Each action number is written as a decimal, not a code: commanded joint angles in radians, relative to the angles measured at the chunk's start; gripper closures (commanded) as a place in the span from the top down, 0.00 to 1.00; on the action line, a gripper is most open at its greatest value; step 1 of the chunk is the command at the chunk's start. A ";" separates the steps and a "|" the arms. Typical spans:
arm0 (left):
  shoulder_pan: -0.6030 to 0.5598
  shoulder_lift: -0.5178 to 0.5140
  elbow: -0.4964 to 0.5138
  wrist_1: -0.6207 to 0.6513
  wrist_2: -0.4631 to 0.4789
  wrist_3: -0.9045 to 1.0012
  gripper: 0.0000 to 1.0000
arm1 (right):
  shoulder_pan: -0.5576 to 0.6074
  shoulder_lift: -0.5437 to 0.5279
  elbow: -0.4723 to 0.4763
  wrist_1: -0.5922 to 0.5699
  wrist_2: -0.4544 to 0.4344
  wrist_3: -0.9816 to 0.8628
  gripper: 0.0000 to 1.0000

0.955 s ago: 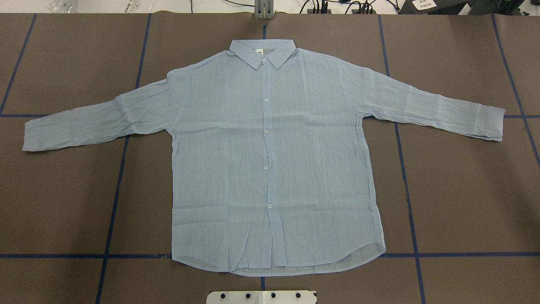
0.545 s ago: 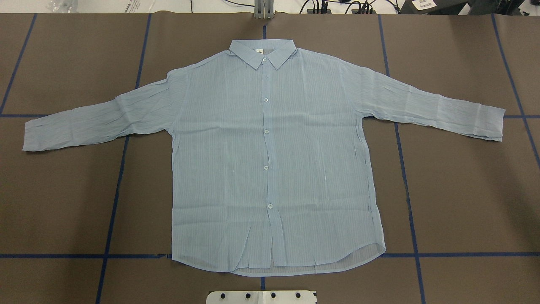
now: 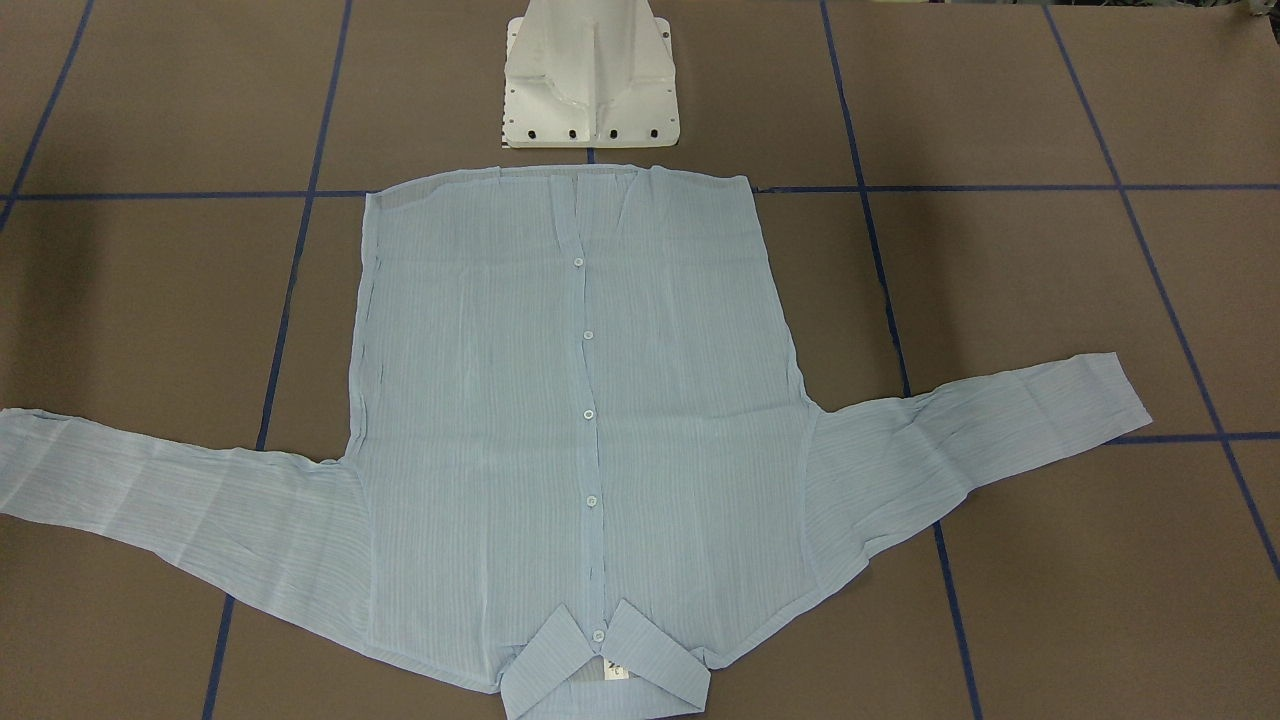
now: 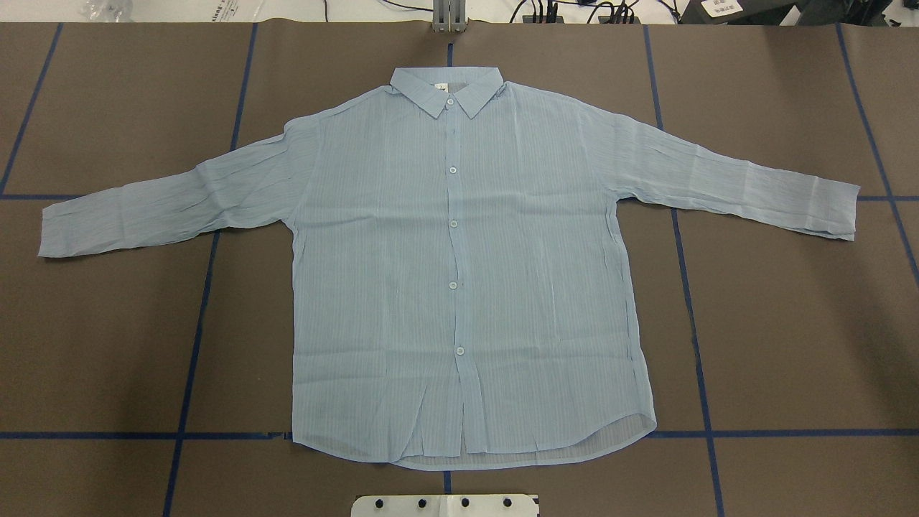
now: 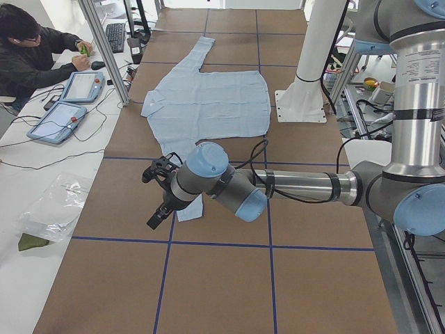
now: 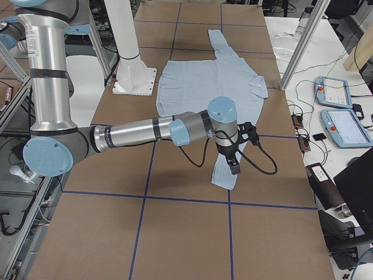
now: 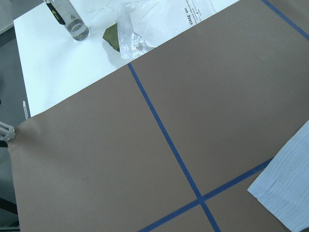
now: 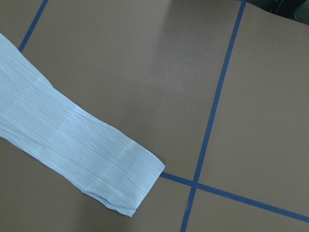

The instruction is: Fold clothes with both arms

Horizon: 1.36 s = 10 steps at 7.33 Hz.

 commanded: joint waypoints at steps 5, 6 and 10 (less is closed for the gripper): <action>0.000 -0.010 0.020 -0.014 -0.002 0.006 1.00 | -0.353 -0.008 -0.265 0.717 -0.240 0.669 1.00; 0.000 -0.008 0.017 -0.015 -0.002 0.006 1.00 | -0.370 -0.009 -0.377 0.852 -0.263 0.685 0.98; 0.000 -0.007 0.018 -0.027 -0.002 0.006 1.00 | -0.378 0.006 -0.526 0.998 -0.272 0.675 0.74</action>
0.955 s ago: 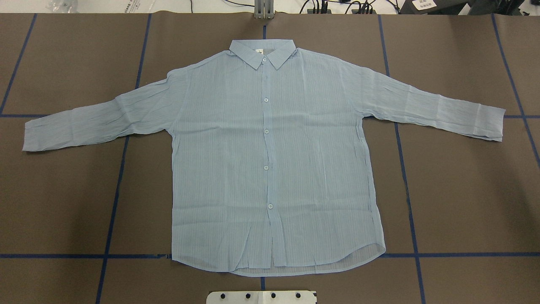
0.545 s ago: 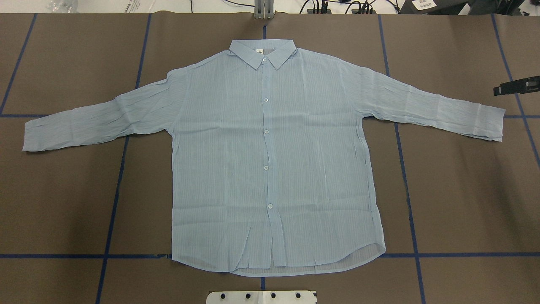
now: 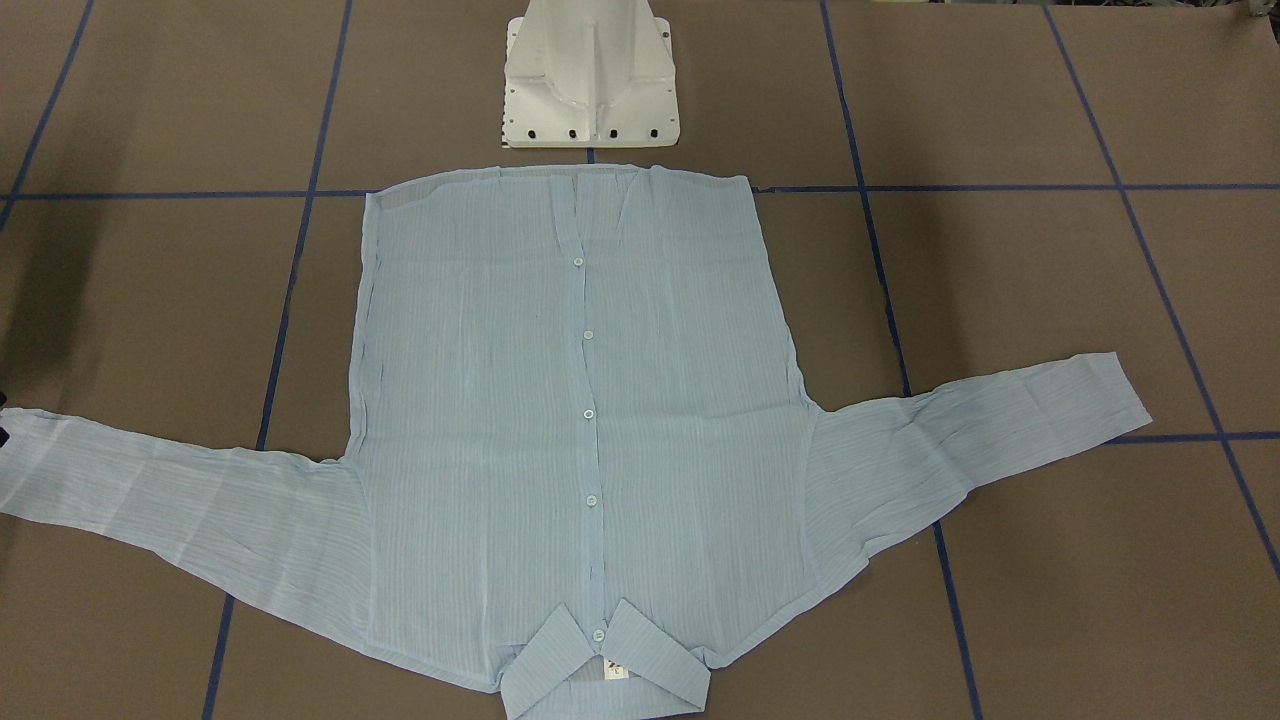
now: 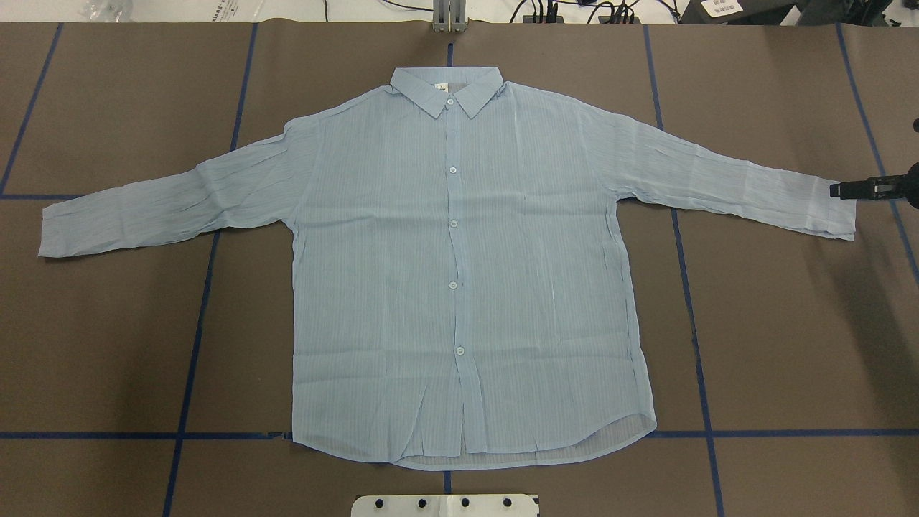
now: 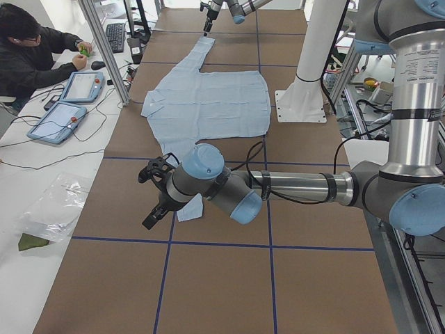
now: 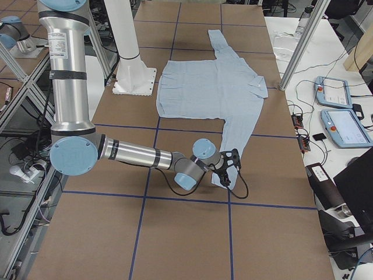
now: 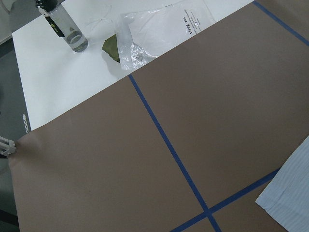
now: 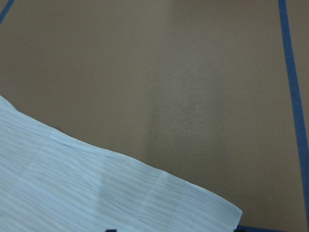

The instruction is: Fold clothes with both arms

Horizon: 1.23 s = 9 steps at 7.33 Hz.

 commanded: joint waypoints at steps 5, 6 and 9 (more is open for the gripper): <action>0.000 0.001 0.001 -0.011 0.000 0.000 1.00 | 0.005 0.079 -0.157 0.002 0.000 -0.290 0.62; 0.000 0.001 0.003 -0.013 0.000 0.000 1.00 | 0.005 0.083 -0.170 0.002 0.000 -0.292 0.61; -0.002 0.001 0.003 -0.014 0.000 0.002 1.00 | 0.046 0.086 -0.185 0.002 0.023 -0.298 0.60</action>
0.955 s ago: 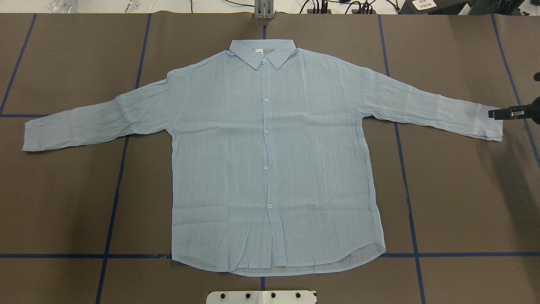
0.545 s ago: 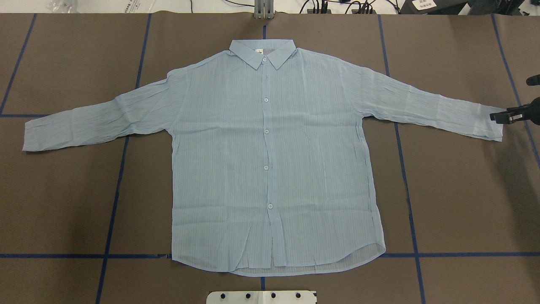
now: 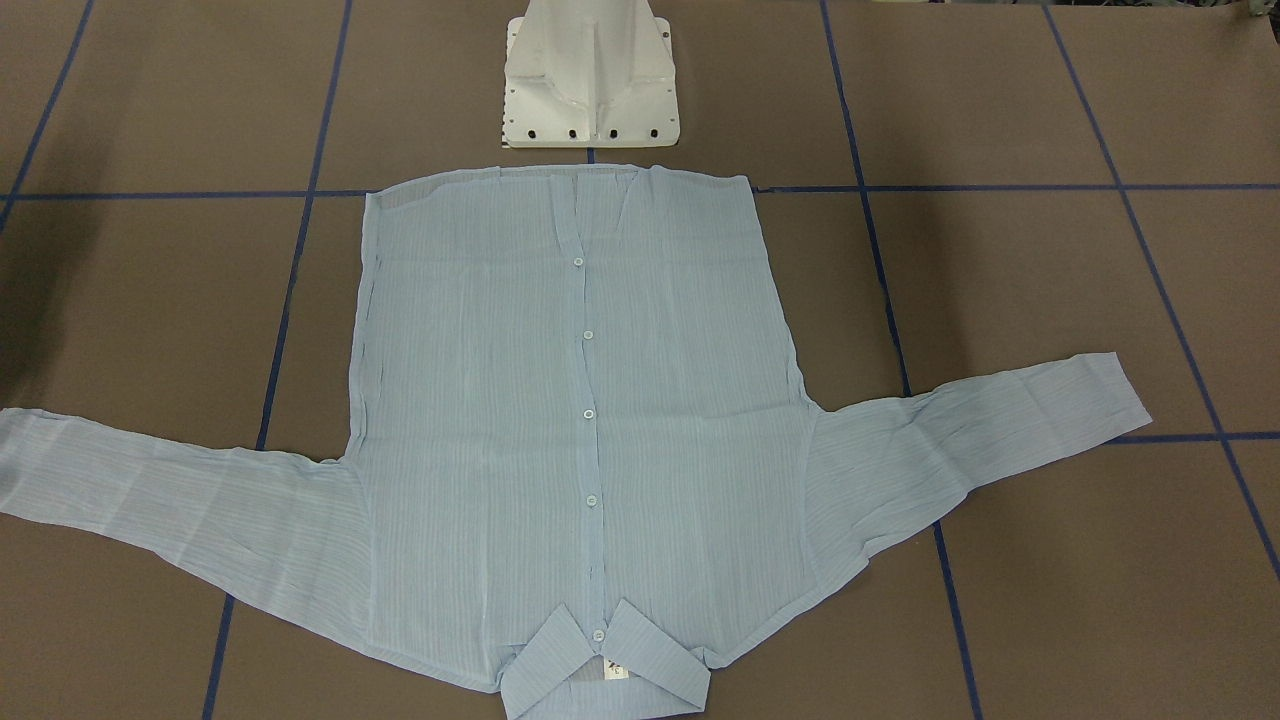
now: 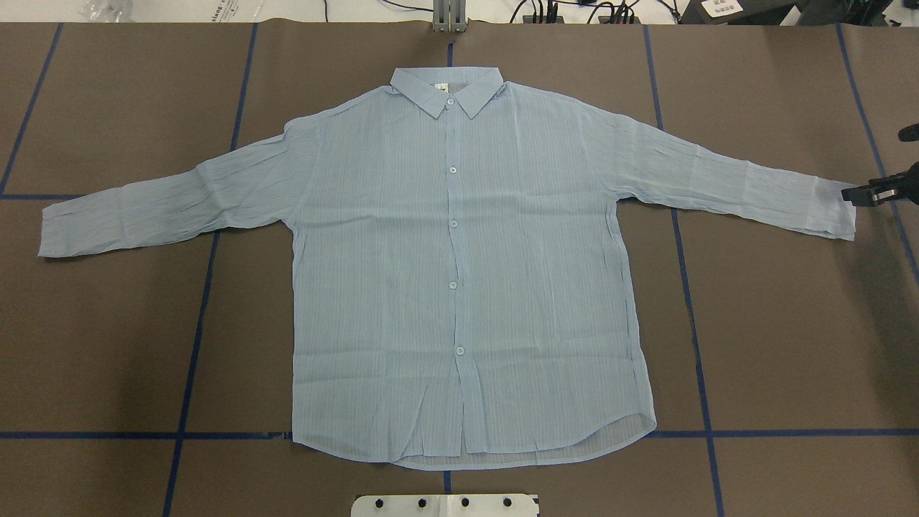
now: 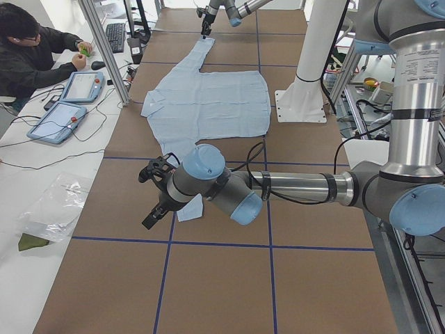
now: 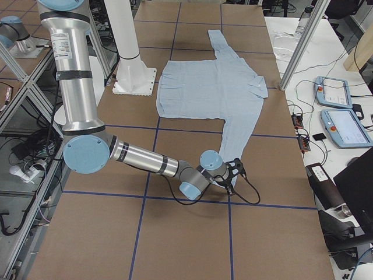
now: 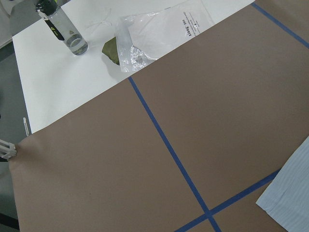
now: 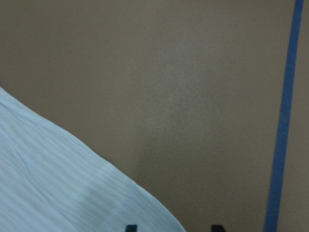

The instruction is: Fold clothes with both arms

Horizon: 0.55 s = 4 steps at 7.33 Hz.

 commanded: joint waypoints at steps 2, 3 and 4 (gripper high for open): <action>0.000 0.011 -0.001 -0.012 0.000 0.001 1.00 | 0.013 0.012 -0.009 0.000 0.010 -0.002 0.48; 0.000 0.012 -0.001 -0.014 0.000 0.001 1.00 | 0.013 0.022 -0.015 0.000 0.010 0.000 0.47; 0.000 0.012 0.000 -0.014 0.000 0.001 1.00 | 0.013 0.047 -0.040 0.002 0.010 0.000 0.47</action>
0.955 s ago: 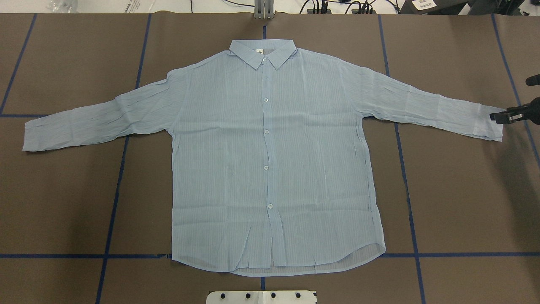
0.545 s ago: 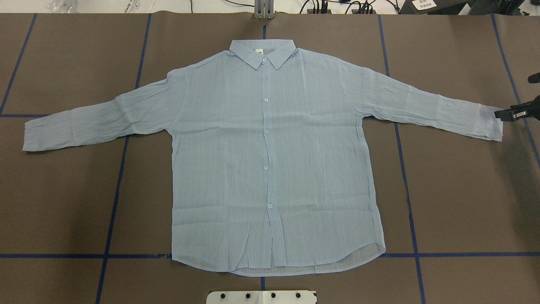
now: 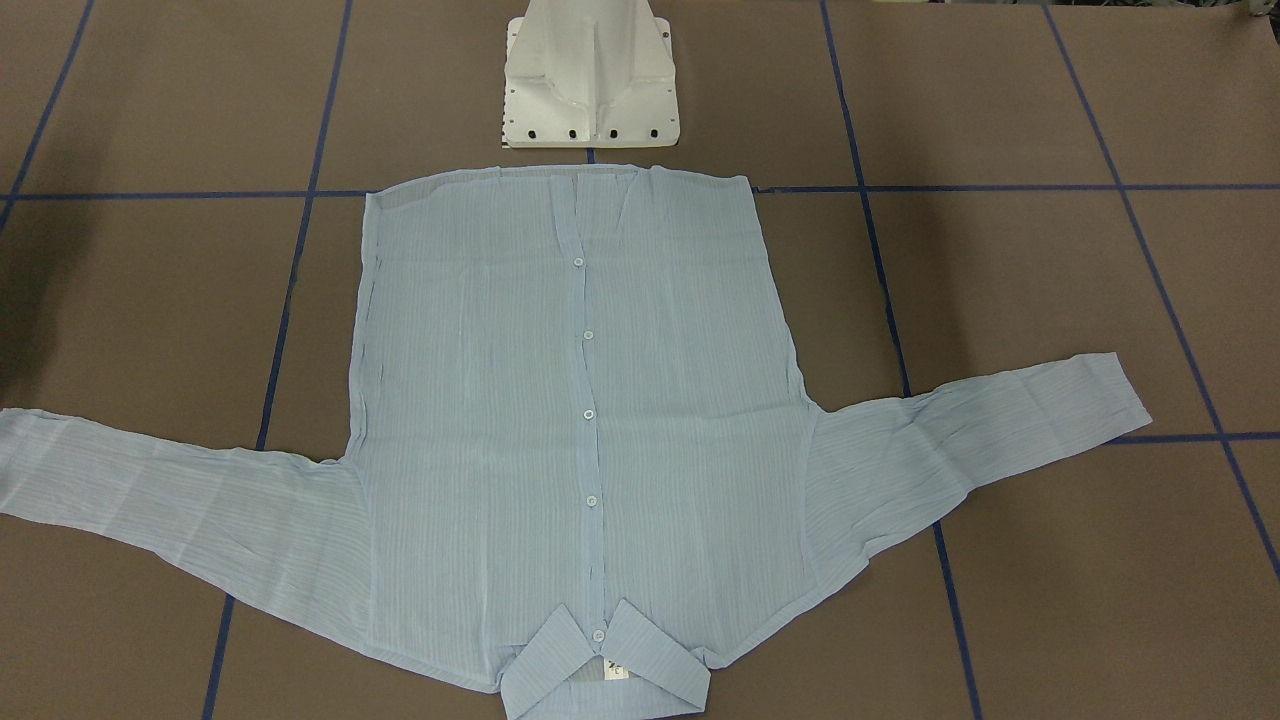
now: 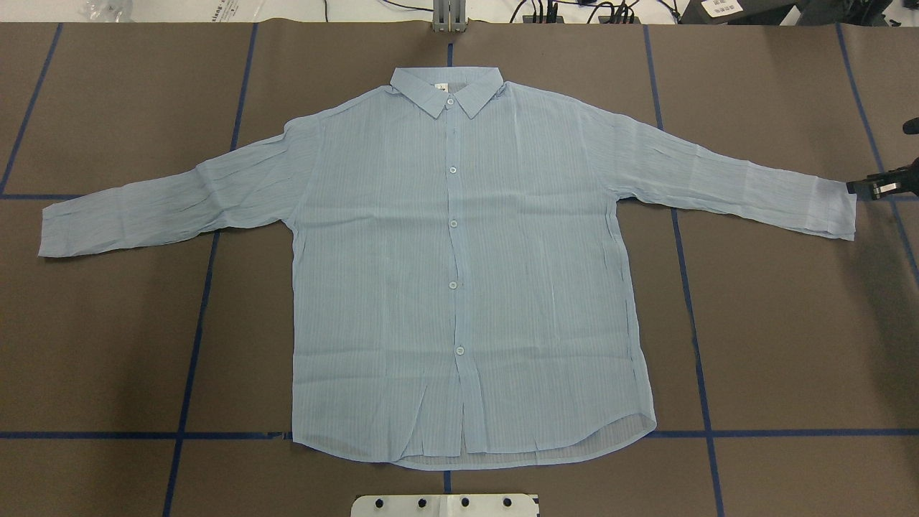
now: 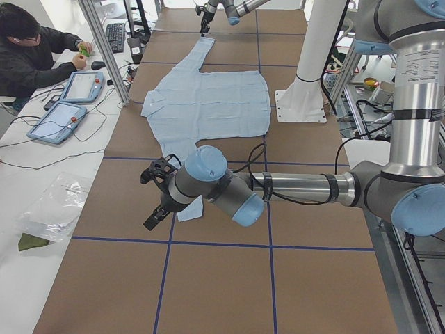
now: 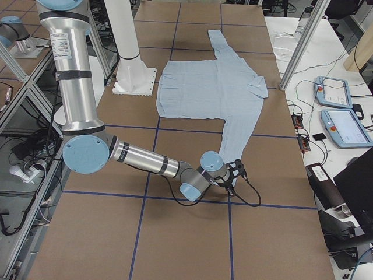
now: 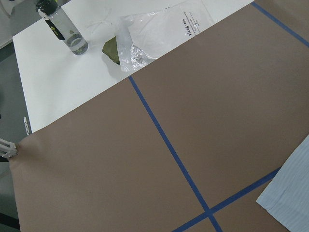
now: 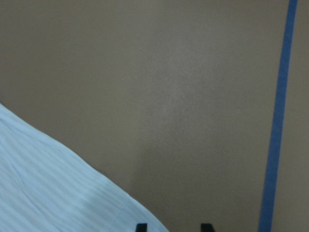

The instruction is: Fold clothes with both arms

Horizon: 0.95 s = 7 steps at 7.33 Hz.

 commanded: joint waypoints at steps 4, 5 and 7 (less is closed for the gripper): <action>0.000 0.001 0.000 -0.002 0.000 0.000 1.00 | 0.002 0.024 -0.046 0.015 0.028 0.000 0.48; 0.000 0.001 0.000 -0.003 0.000 -0.001 1.00 | 0.003 0.013 -0.046 0.036 0.034 0.001 0.48; 0.000 0.001 0.001 -0.002 0.000 -0.002 1.00 | 0.002 0.010 -0.045 0.040 0.034 0.004 0.45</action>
